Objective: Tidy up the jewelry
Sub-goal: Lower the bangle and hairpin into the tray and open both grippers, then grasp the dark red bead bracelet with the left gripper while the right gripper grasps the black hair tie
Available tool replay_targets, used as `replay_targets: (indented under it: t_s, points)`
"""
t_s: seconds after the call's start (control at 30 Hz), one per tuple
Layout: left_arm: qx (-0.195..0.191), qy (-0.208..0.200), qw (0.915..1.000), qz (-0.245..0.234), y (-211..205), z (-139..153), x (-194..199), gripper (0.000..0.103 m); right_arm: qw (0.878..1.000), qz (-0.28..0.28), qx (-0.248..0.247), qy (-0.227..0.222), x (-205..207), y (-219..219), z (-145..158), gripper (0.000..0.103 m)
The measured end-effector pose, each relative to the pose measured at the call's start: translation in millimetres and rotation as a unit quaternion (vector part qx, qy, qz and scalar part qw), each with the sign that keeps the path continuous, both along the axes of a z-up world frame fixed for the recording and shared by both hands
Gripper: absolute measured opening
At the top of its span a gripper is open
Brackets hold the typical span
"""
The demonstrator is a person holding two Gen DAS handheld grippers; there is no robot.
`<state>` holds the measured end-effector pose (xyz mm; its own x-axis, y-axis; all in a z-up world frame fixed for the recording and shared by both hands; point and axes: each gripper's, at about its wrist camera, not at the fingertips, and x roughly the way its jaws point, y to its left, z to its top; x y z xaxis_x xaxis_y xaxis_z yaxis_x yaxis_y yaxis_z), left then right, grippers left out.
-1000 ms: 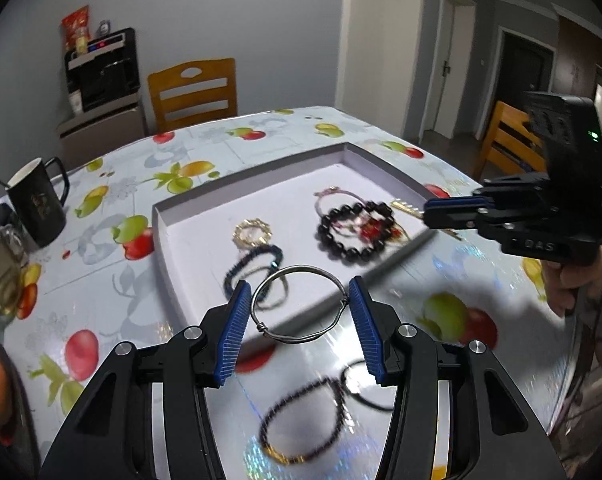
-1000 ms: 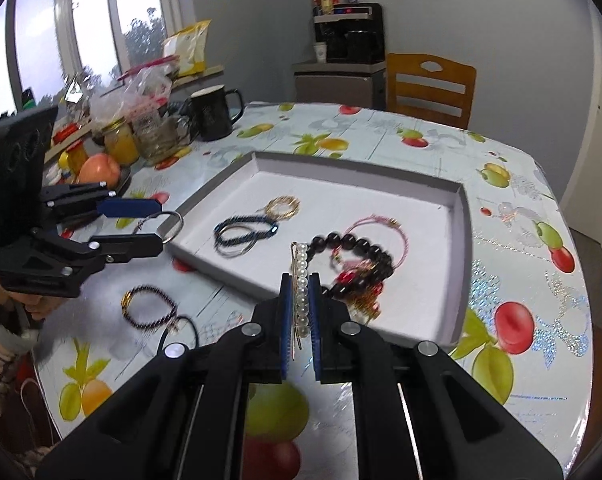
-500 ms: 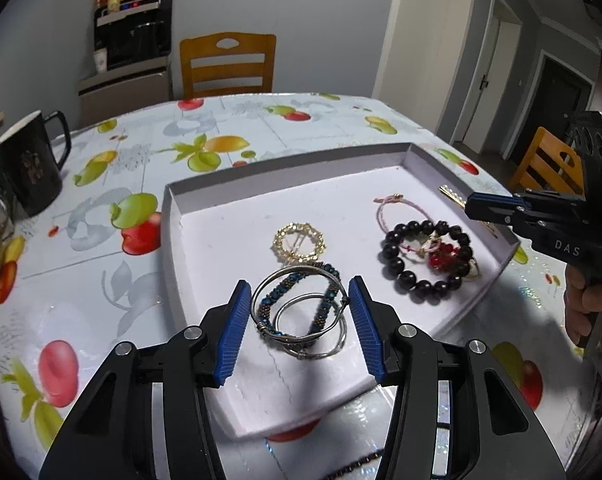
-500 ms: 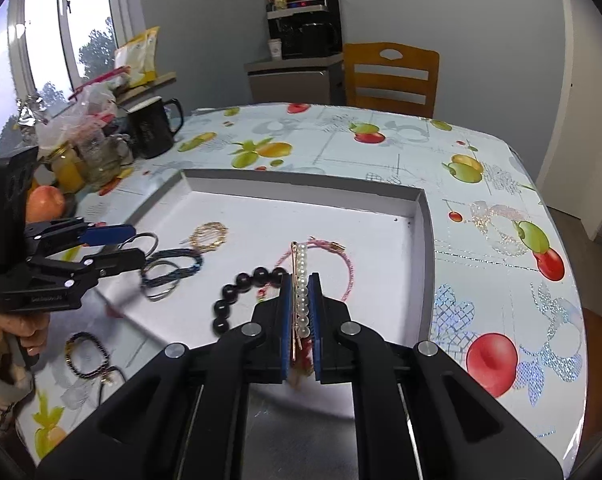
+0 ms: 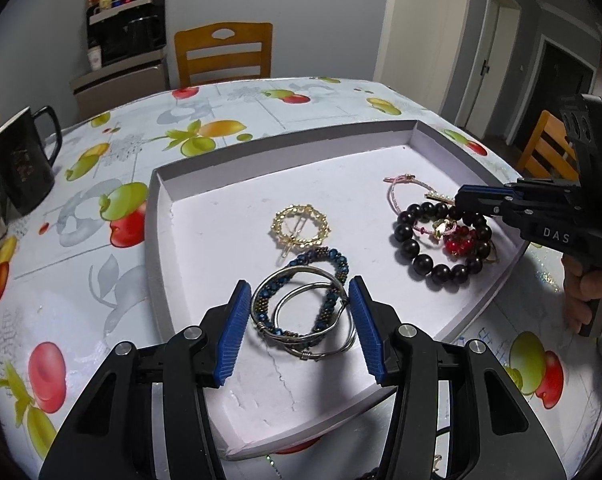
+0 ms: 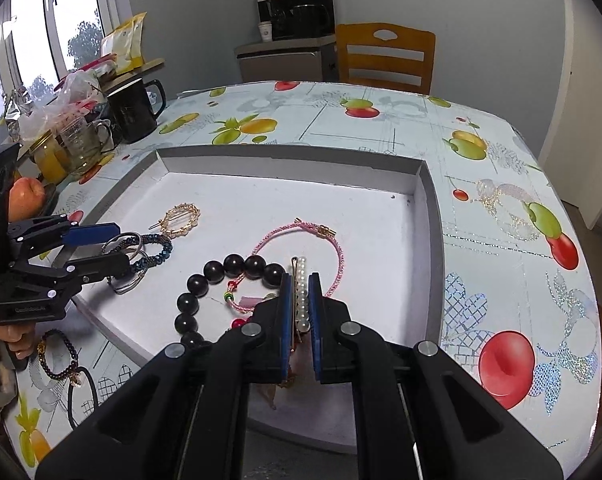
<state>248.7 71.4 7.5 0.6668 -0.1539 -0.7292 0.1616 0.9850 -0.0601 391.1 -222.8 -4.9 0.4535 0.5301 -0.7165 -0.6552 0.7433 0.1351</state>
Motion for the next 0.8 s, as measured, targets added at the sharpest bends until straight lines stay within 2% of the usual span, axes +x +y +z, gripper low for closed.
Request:
replay_targets:
  t_s: [0.17,0.33,0.43,0.47,0.5,0.57,0.8]
  points:
    - [0.006,0.001,1.0000,-0.004,-4.2,-0.3,-1.2,0.052,1.000,-0.002,0.004,0.006,-0.6,-2.7,0.4,0.008]
    - [0.015,-0.013,0.9998,-0.008,-6.1,3.4,-6.4,0.070,1.000,-0.003,0.010,0.001,-5.4,-8.4,6.6,0.009]
    - [0.018,-0.018,0.9996,-0.008,-6.0,5.4,-10.1,0.074,1.000,-0.006,0.015,-0.006,-9.6,-14.0,12.2,0.010]
    - [0.019,-0.019,0.9996,-0.009,-6.0,6.2,-11.4,0.075,1.000,-0.006,0.017,-0.010,-11.7,-15.9,14.3,0.012]
    - [0.021,-0.022,0.9995,-0.008,-5.7,7.6,-13.5,0.077,1.000,-0.007,0.018,-0.012,-13.3,-17.2,16.0,0.019]
    - [0.022,-0.025,0.9994,-0.008,-4.5,10.0,-17.7,0.079,1.000,-0.007,0.021,-0.018,-18.3,-20.4,19.9,0.026]
    - [0.036,-0.031,0.9988,-0.010,0.9,15.6,-38.1,0.086,0.999,0.010,0.021,-0.032,-40.2,-23.0,27.9,0.027]
